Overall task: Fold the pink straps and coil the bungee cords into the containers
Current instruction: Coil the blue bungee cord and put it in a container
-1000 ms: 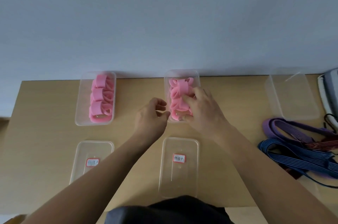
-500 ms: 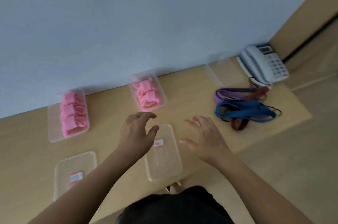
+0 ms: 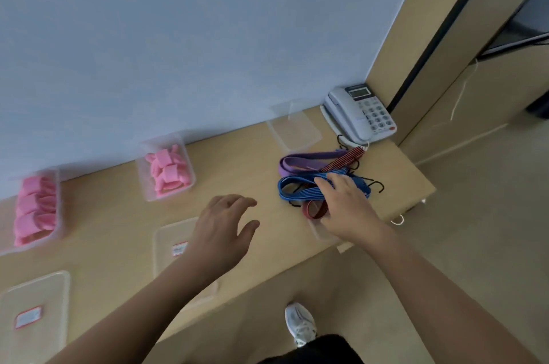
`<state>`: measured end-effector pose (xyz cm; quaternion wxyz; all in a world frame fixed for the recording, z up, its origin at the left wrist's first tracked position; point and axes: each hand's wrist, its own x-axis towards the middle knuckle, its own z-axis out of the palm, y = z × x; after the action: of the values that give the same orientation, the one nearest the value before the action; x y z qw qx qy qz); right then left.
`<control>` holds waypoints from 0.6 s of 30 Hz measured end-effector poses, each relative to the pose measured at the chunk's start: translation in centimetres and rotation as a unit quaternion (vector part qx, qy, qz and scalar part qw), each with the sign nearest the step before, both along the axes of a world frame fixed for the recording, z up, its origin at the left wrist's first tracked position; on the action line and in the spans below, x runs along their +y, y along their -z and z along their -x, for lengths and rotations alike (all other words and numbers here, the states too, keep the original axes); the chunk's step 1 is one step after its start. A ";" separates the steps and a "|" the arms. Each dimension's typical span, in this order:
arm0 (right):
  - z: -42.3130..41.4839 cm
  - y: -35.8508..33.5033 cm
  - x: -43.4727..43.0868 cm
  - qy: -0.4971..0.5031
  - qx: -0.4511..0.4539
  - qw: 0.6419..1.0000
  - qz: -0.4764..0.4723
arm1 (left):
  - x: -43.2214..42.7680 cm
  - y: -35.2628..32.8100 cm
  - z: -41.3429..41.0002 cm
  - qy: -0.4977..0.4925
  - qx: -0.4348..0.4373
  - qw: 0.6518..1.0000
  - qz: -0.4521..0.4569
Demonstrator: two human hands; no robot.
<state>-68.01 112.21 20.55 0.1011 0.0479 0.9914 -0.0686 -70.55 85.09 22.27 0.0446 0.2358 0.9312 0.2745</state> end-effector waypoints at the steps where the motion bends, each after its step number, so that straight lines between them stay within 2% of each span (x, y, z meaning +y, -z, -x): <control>1: 1.0 0.2 1.4 -0.019 -0.032 0.999 -0.031 | 1.1 0.0 -0.1 -0.016 -0.003 1.000 0.003; 5: 3.6 1.7 5.4 -0.074 -0.074 0.992 -0.076 | 5.5 0.5 -1.1 -0.071 -0.020 0.997 0.014; 9: 5.0 3.3 7.5 -0.117 0.005 0.988 -0.101 | 8.6 1.1 -2.1 -0.110 -0.027 0.993 0.019; 18: 6.3 3.0 9.5 -0.164 0.054 0.985 -0.001 | 12.1 0.6 -3.3 -0.178 -0.023 0.984 0.019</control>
<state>-74.30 121.69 17.53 0.0573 -0.1189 0.9899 -0.0526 -67.29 97.23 21.68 0.0208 0.0586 0.9620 0.2660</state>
